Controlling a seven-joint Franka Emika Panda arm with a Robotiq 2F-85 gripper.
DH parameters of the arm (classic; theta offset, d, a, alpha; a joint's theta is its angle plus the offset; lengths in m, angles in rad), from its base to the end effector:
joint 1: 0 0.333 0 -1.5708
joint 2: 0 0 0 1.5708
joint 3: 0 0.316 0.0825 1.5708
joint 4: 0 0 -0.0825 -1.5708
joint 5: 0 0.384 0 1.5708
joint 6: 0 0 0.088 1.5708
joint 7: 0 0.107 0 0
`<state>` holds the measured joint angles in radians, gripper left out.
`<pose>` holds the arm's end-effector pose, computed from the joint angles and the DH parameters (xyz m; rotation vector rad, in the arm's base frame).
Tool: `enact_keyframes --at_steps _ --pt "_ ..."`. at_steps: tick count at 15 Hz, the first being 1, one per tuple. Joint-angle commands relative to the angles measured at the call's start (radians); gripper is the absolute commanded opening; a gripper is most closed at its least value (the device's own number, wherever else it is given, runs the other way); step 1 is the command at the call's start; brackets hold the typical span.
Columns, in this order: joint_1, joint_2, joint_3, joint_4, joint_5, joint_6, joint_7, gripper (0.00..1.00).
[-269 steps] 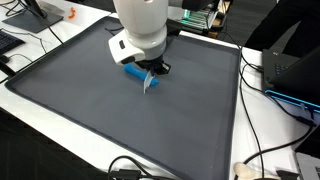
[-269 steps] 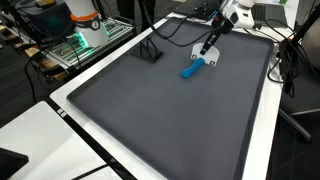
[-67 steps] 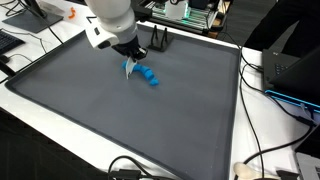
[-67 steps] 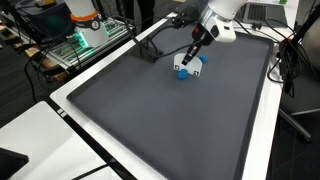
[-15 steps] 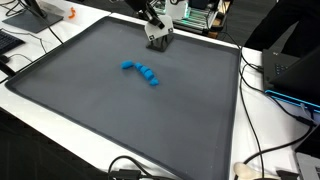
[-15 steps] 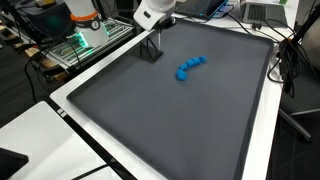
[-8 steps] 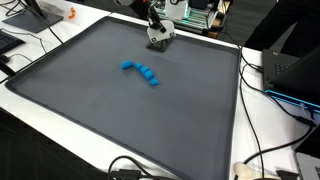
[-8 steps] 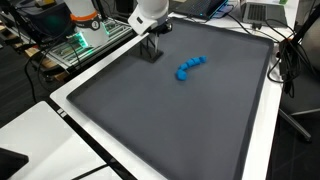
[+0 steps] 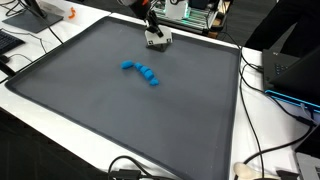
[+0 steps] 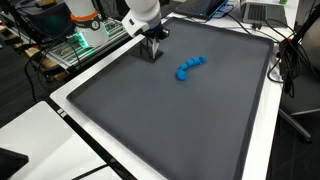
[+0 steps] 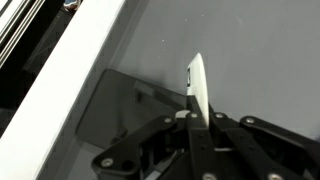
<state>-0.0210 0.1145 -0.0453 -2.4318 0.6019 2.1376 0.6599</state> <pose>0.4468 -0.0056 0.2368 -2.3092 1.5154 0.7097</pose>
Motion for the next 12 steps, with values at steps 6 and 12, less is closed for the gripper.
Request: enact_keyframes --at_steps 6,12 --pt "0.002 -0.071 0.004 -0.112 0.098 0.15 0.036 0.01" --pt "0.006 -0.08 0.008 -0.141 0.099 0.235 0.089 0.01"
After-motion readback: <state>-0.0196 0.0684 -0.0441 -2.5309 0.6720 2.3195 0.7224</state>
